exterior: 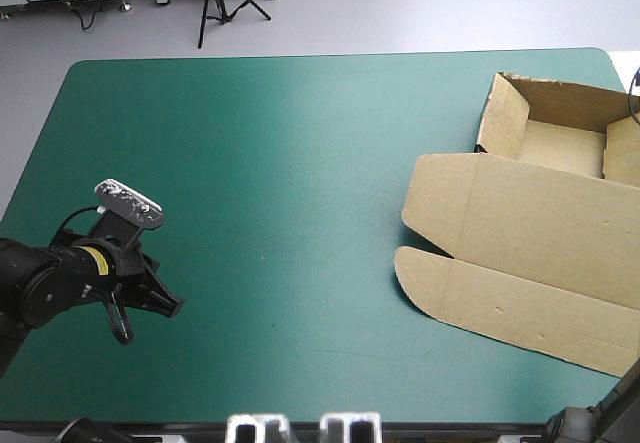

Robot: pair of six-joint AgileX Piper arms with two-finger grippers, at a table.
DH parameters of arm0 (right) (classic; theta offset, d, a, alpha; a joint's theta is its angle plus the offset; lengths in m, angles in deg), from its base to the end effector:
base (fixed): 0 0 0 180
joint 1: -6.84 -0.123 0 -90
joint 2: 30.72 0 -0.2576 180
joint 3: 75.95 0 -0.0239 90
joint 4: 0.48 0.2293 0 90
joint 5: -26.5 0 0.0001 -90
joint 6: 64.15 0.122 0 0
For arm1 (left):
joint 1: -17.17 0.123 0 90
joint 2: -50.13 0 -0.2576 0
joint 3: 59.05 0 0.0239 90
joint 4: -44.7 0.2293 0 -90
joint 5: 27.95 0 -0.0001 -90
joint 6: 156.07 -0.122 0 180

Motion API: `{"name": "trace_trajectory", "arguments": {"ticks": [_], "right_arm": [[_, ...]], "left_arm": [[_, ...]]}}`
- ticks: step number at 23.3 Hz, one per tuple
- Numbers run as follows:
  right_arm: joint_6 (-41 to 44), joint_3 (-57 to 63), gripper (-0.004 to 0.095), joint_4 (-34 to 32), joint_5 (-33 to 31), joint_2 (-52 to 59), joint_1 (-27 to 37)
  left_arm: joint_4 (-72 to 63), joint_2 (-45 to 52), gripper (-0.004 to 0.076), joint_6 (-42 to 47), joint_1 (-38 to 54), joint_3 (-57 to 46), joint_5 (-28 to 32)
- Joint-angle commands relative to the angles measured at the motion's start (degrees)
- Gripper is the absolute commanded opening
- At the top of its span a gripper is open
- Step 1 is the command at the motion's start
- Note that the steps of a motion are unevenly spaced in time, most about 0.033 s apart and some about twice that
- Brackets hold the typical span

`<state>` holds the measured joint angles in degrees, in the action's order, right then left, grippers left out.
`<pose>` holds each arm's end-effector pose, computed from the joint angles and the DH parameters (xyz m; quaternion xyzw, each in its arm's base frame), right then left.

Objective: Fold the box

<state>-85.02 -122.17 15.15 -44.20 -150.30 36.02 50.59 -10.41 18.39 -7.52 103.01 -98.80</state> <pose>0.3734 -0.1730 0.3408 0.0714 0.9397 -0.0061 0.3345 0.1460 -0.0541 0.3121 0.2544 0.9289 0.0066 0.2690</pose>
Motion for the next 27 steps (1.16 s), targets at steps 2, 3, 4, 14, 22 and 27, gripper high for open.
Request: {"name": "trace_trajectory", "arguments": {"ticks": [2,3,4,14,22,27], "right_arm": [[-7.6,-2.5,0.0267,18.8,-1.3,10.7,-0.9],[-9.3,-2.5,0.0199,21.1,-1.3,12.5,-1.7],[-11.2,-2.5,0.0120,22.3,-1.3,14.1,-3.0],[-12.6,8.8,-0.0018,11.4,-1.3,28.0,-31.2],[-10.7,38.0,-0.0018,2.0,-1.3,39.6,-41.4],[-10.7,55.9,-0.0018,0.8,-1.3,49.3,-41.3]], "left_arm": [[0.1,0.4,-0.0006,0.5,-0.2,1.4,3.0],[0.1,0.4,-0.0006,0.5,-0.2,1.4,3.1],[0.1,0.4,-0.0008,0.5,-0.2,1.4,3.2],[-0.4,0.4,-0.0008,0.5,-0.2,1.4,5.1],[-4.9,0.4,-0.0008,-0.1,-0.2,1.4,3.1],[-4.9,0.4,-0.0008,-0.1,-0.2,1.2,2.4]]}}
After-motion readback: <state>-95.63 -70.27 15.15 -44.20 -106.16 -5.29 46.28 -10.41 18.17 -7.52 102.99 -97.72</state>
